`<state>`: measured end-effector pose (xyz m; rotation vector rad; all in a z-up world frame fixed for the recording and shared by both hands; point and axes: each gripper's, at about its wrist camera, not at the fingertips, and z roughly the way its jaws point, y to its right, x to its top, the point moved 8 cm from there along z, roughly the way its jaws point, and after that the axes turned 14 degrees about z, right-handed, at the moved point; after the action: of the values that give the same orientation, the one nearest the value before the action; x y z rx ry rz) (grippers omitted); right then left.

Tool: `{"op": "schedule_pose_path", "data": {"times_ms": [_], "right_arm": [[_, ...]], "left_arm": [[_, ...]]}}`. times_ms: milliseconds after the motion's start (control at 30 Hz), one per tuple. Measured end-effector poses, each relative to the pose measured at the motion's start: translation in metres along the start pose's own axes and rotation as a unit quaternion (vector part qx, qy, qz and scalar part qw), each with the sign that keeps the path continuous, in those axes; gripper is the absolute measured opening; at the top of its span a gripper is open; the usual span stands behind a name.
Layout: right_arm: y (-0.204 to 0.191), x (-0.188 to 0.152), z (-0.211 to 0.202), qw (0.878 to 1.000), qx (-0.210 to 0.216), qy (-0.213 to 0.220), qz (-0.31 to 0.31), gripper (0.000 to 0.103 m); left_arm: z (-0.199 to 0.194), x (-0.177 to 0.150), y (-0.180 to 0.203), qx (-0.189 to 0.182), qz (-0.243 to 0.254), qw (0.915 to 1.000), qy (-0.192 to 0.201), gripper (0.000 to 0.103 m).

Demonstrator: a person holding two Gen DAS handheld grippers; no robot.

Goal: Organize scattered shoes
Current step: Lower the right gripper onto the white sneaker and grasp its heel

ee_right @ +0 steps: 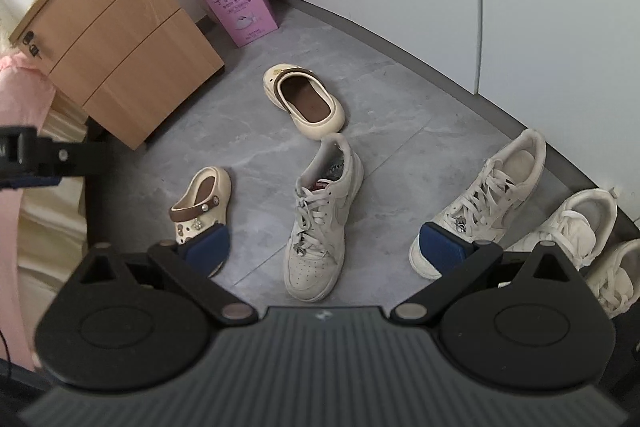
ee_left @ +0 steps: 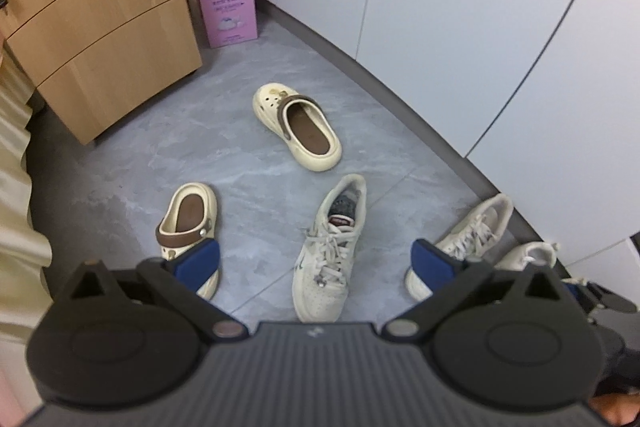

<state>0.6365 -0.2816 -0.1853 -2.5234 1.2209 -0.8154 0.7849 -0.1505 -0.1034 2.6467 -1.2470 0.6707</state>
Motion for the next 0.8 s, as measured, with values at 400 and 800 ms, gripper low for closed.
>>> {"op": "schedule_pose_path", "data": {"times_ms": [400, 800], "right_arm": [[0.004, -0.027, 0.065, 1.000, -0.003, -0.002, 0.018, 0.103], [0.001, -0.058, 0.230, 0.998, -0.029, -0.023, 0.057, 0.103]], "left_arm": [[-0.033, 0.032, 0.018, -0.005, -0.006, 0.9978, 0.066, 0.103], [-0.054, 0.036, 0.011, -0.048, -0.049, 0.9932, 0.094, 0.103]]}}
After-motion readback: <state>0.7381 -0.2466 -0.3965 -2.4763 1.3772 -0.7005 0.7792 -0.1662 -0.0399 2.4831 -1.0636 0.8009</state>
